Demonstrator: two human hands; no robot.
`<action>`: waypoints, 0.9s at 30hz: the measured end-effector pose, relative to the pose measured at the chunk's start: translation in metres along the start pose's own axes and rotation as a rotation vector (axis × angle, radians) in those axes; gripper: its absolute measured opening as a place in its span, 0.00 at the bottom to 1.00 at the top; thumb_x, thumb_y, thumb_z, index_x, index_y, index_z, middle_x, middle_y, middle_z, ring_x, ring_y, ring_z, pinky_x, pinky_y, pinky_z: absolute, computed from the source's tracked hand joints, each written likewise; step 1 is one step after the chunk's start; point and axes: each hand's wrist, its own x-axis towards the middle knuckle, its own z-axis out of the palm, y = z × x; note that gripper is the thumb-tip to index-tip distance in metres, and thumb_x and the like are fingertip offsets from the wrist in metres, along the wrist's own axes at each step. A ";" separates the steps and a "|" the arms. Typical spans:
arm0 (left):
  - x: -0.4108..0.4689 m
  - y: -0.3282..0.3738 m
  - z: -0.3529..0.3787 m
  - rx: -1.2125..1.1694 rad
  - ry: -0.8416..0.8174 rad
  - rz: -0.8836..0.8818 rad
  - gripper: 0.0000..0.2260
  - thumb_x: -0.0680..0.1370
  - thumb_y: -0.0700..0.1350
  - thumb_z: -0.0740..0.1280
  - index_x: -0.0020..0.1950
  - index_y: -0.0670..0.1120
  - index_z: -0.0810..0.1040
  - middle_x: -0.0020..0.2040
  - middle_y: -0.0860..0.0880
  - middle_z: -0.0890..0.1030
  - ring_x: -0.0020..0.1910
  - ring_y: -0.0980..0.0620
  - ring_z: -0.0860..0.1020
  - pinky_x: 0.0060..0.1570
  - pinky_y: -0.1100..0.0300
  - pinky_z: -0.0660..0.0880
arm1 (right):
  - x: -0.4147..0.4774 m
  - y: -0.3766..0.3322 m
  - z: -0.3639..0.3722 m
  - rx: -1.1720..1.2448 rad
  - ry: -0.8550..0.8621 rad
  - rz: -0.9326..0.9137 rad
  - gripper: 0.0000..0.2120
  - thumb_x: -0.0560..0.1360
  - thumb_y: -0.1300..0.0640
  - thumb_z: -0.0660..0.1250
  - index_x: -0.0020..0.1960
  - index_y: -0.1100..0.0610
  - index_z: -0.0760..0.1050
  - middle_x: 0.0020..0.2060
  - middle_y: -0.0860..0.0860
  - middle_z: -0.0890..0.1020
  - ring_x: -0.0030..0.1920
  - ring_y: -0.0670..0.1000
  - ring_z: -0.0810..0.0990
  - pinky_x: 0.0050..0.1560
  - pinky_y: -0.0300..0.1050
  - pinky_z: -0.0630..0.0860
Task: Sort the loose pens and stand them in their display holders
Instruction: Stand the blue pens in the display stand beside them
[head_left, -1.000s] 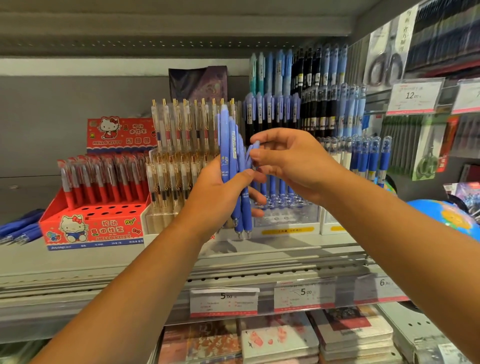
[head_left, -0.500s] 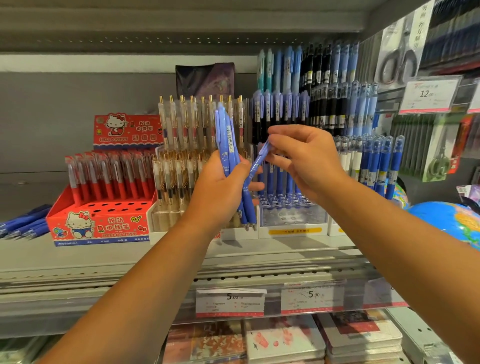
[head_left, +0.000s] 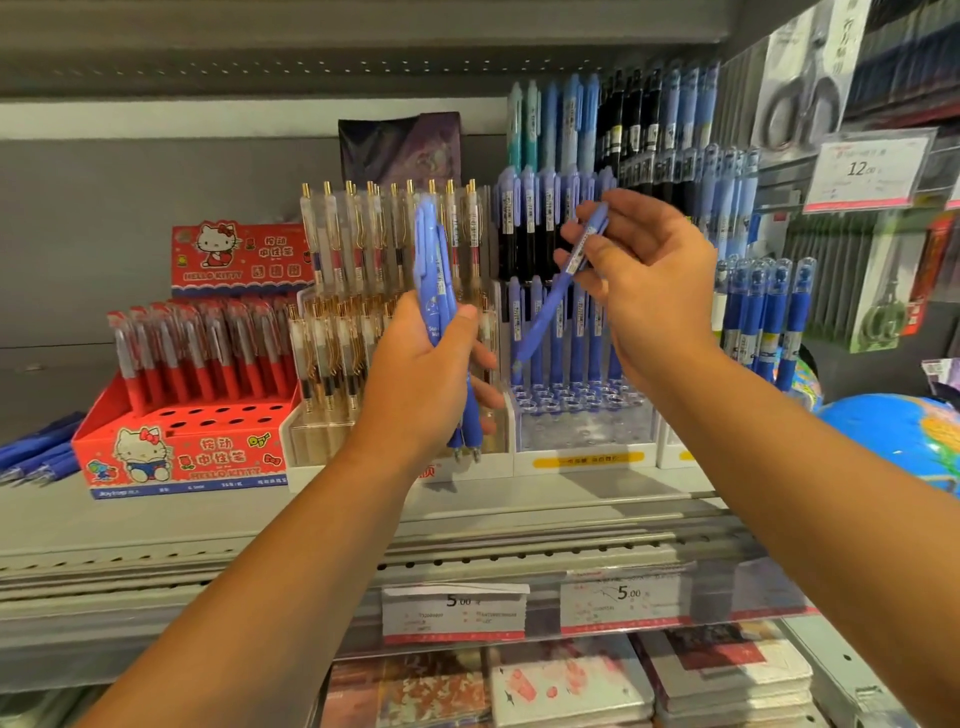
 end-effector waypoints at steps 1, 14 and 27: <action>0.001 -0.001 -0.001 0.015 0.017 0.015 0.03 0.84 0.47 0.60 0.50 0.52 0.71 0.34 0.49 0.79 0.25 0.45 0.77 0.23 0.50 0.78 | 0.001 0.000 0.000 -0.013 0.012 -0.013 0.15 0.77 0.73 0.63 0.62 0.63 0.72 0.56 0.61 0.81 0.51 0.52 0.85 0.49 0.47 0.82; -0.002 -0.001 0.000 0.015 -0.056 0.013 0.04 0.83 0.49 0.61 0.53 0.50 0.73 0.33 0.51 0.77 0.22 0.51 0.71 0.22 0.59 0.71 | -0.010 0.022 0.003 -0.665 -0.301 -0.045 0.15 0.76 0.67 0.69 0.59 0.53 0.78 0.48 0.51 0.82 0.49 0.49 0.82 0.50 0.48 0.82; -0.007 0.004 0.002 -0.078 -0.142 0.021 0.06 0.84 0.44 0.59 0.59 0.53 0.67 0.41 0.50 0.84 0.26 0.48 0.75 0.26 0.55 0.76 | -0.013 0.021 0.004 -0.883 -0.322 -0.088 0.18 0.77 0.62 0.68 0.66 0.52 0.76 0.44 0.50 0.81 0.40 0.44 0.78 0.44 0.41 0.75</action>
